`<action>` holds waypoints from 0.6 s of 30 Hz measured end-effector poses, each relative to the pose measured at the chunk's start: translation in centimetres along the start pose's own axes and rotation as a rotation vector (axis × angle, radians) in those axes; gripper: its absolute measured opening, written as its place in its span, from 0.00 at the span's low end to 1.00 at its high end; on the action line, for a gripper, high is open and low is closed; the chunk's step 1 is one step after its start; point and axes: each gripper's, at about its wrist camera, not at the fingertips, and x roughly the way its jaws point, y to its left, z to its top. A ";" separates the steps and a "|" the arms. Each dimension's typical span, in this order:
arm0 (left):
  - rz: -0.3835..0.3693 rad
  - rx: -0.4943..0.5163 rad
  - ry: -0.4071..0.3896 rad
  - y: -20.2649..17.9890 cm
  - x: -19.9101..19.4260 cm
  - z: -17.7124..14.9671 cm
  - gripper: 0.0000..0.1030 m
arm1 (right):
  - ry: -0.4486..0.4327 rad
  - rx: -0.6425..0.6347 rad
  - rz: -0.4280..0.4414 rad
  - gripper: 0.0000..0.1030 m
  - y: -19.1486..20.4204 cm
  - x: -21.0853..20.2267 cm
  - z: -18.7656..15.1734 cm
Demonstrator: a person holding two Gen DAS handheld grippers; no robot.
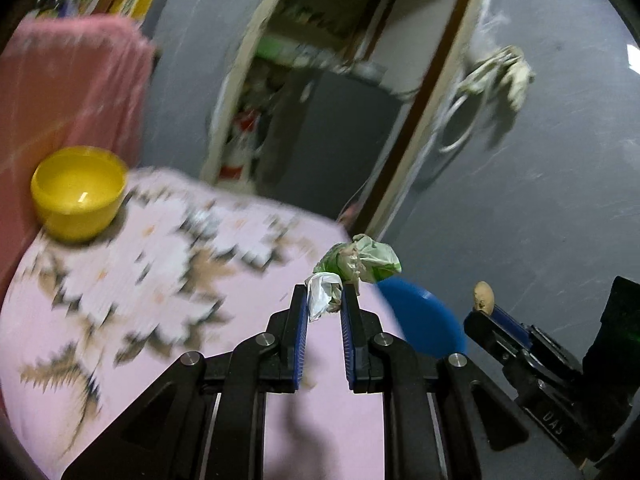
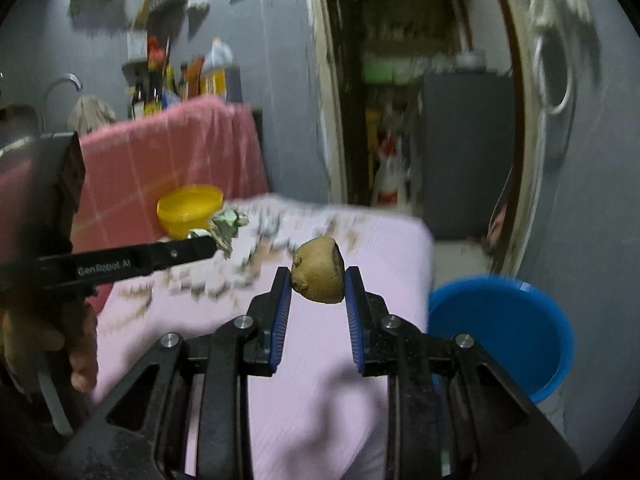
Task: Collect trash
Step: 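Lift and carry both held pieces over the blue bucket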
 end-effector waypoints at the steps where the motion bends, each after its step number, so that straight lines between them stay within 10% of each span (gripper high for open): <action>1: -0.020 0.022 -0.032 -1.0 0.0 0.7 0.12 | -0.036 0.001 -0.010 0.34 -0.4 -0.6 0.6; 18: -0.245 0.263 -0.246 -13.4 3.5 5.3 0.13 | -0.335 0.019 -0.223 0.34 -8.2 -8.4 5.6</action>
